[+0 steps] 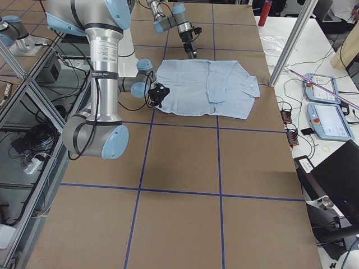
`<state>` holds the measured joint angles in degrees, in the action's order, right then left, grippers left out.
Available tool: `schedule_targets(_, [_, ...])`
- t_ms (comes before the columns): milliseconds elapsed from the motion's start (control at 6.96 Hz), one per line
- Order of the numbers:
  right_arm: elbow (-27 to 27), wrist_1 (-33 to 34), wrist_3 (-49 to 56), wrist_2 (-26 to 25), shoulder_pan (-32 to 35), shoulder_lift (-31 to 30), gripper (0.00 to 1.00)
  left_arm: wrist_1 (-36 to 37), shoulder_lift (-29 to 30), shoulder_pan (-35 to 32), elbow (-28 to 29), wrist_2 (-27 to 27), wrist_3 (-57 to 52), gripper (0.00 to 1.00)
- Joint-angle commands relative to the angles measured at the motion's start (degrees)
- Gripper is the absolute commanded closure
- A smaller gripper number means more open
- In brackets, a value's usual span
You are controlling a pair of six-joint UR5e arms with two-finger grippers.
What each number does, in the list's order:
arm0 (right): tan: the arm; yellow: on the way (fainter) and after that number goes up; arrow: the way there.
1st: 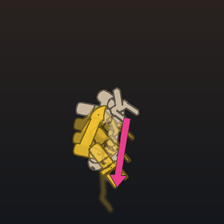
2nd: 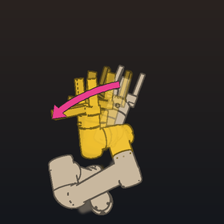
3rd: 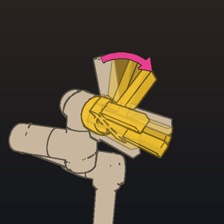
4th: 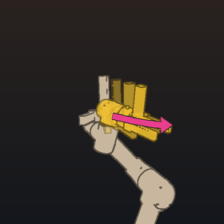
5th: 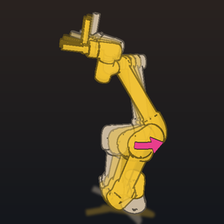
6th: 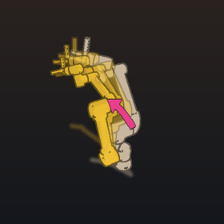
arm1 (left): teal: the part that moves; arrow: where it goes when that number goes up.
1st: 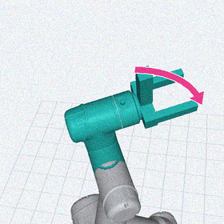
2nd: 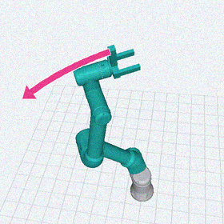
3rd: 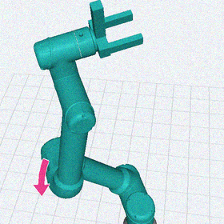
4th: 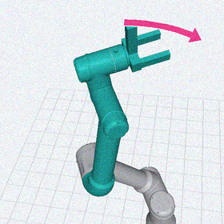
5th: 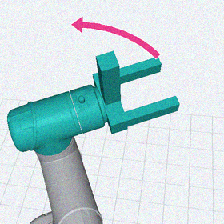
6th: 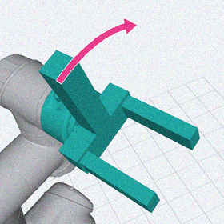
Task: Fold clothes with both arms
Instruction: 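Move the left gripper to the other hem corner and grasp both corners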
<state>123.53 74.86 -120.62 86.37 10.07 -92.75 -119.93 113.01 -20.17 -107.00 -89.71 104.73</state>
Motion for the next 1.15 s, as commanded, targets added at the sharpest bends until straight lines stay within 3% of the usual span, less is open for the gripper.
schedule_targets(0, [0.31, 0.02, -0.05, -0.06, 0.03, -0.06, 1.00, 13.63, -4.01, 8.11, -4.16, 5.32, -0.49, 0.08])
schedule_targets(431, [0.22, 0.02, -0.05, -0.23, 0.03, -0.15, 1.00, 20.07, -11.84, 10.85, -10.42, 5.16, 0.47, 0.17])
schedule_targets(1006, [0.30, 0.02, -0.05, -0.23, 0.03, -0.23, 1.00, 20.09, -11.33, 15.07, -9.63, 4.81, 3.02, 0.36])
